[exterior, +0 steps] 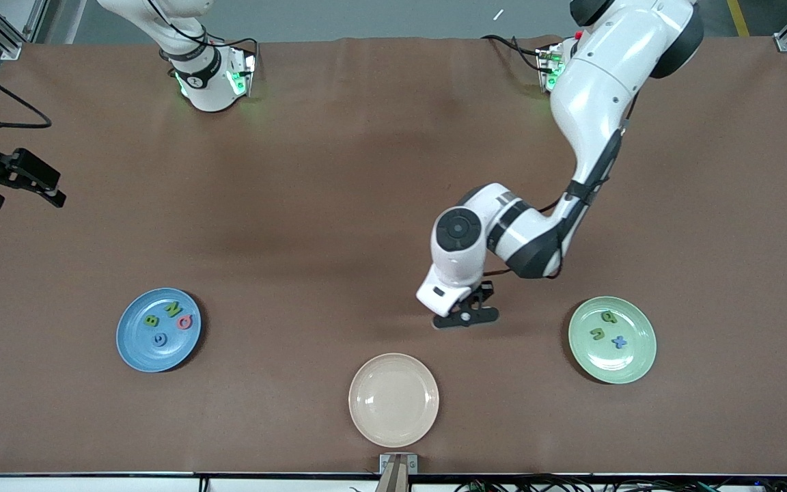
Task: Sort uppercase to blue plate, lowercase to green plate
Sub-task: 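Carry the m to the green plate and open the left gripper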
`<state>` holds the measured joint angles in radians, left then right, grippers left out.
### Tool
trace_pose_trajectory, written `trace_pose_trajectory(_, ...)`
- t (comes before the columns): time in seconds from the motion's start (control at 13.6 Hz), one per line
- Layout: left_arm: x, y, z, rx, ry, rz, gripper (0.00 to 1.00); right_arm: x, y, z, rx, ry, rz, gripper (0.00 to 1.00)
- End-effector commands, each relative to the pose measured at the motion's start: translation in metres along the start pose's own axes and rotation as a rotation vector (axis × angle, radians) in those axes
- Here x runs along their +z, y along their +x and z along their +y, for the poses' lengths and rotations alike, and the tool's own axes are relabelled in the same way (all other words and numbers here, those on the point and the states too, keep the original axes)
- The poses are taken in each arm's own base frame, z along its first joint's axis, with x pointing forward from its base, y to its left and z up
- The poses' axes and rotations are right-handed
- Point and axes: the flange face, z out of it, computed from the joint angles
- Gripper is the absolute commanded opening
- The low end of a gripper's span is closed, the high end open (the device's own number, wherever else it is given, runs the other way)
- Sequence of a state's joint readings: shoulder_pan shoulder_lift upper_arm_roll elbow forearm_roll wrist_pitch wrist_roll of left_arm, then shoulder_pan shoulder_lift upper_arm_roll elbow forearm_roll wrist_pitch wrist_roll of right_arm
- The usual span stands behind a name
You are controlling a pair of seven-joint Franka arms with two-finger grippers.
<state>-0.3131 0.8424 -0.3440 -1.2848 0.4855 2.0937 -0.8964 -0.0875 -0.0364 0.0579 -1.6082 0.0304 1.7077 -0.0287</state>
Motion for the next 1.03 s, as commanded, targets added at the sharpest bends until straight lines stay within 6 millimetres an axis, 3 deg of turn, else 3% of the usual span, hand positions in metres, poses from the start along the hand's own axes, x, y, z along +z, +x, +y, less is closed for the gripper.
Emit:
trace_pose_trajectory(0.0,-0.022,0.043,-0.067,-0.001,0.028,0.025,0.03,-0.009,-0.005,0.004,0.007,-0.02,-0.001,1.0)
trace_pose_trajectory(0.22,-0.013,0.088,-0.153,-0.031,0.036,0.013,0.02,-0.007,-0.008,0.005,0.01,-0.018,-0.029,1.0)
trace_pose_trajectory(0.44,0.008,0.117,-0.234,-0.031,0.052,-0.008,0.01,-0.006,-0.009,0.01,0.02,-0.019,-0.043,1.0)
trace_pose_trajectory(0.66,0.031,0.127,-0.276,-0.086,0.046,-0.014,0.01,-0.009,-0.011,0.01,0.024,-0.017,-0.05,1.0)
trace_pose_trajectory(0.81,0.057,0.131,-0.296,-0.114,0.029,-0.008,0.01,-0.019,-0.009,0.011,0.027,-0.02,-0.029,1.0)
trace_pose_trajectory(0.96,0.079,0.131,-0.299,-0.123,0.01,-0.007,0.03,-0.024,-0.01,0.012,0.03,-0.02,-0.032,1.0)
